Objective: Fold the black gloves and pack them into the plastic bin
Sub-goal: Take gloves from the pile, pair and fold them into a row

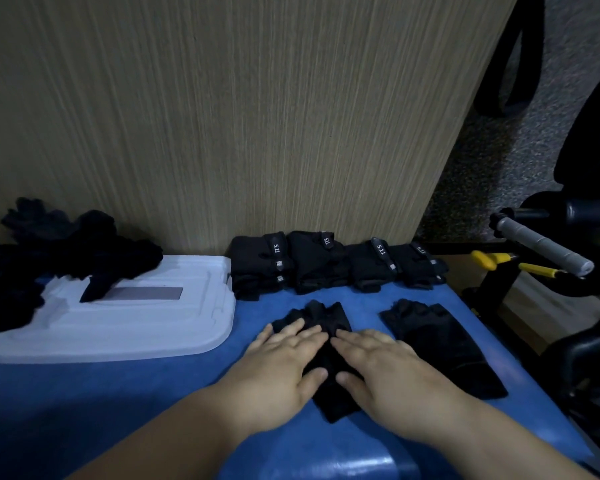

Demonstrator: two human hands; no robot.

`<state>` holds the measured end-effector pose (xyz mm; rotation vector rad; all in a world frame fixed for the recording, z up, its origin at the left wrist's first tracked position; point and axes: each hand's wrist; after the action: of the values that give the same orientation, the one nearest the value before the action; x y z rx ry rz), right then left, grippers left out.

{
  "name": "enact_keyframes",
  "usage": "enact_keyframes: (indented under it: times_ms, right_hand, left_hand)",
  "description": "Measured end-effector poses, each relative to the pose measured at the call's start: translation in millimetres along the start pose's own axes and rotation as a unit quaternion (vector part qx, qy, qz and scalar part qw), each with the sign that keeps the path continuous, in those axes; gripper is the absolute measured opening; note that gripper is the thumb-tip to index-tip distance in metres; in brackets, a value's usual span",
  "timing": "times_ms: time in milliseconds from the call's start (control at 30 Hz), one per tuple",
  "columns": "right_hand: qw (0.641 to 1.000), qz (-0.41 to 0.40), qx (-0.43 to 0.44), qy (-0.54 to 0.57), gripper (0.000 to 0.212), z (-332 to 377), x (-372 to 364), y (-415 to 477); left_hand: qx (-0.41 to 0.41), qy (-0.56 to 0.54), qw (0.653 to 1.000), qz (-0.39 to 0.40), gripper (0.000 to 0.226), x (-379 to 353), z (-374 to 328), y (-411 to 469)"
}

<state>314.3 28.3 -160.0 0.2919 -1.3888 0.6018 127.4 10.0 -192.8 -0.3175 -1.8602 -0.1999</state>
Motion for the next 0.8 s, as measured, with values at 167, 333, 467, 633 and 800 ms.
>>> enact_keyframes:
  times_ms: [167, 333, 467, 633, 800]
  right_hand:
    - [0.995, 0.086, -0.032, -0.046, 0.065, 3, 8, -7]
    - [0.993, 0.095, -0.046, -0.062, 0.068, 2, 8, -11]
    - [0.998, 0.036, -0.038, -0.037, 0.061, -4, 11, -14]
    - [0.986, -0.134, -0.098, -0.006, 0.034, -36, 24, -15]
    - [0.942, -0.199, -0.261, 0.066, 0.028, -79, 31, -19]
  left_hand:
    - [-0.015, 0.020, 1.000, -0.015, 0.052, 2, 2, 2]
    - [-0.042, -0.012, 0.996, -0.073, 0.047, 5, -7, 6]
    - [-0.055, -0.019, 0.998, 0.010, 0.050, 1, -11, 4]
    - [-0.057, -0.001, 0.998, 0.026, 0.051, -1, -10, 6]
    - [-0.058, 0.004, 0.998, 0.024, 0.051, -5, -10, 7]
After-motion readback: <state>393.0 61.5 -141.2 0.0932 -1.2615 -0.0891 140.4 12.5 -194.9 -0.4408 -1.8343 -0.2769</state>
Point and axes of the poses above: each hand's wrist, its own y-axis towards the middle knuckle, its own x-axis out of the back of the hand, z = x × y, and after that the axes turned 1 degree about y, right-handed
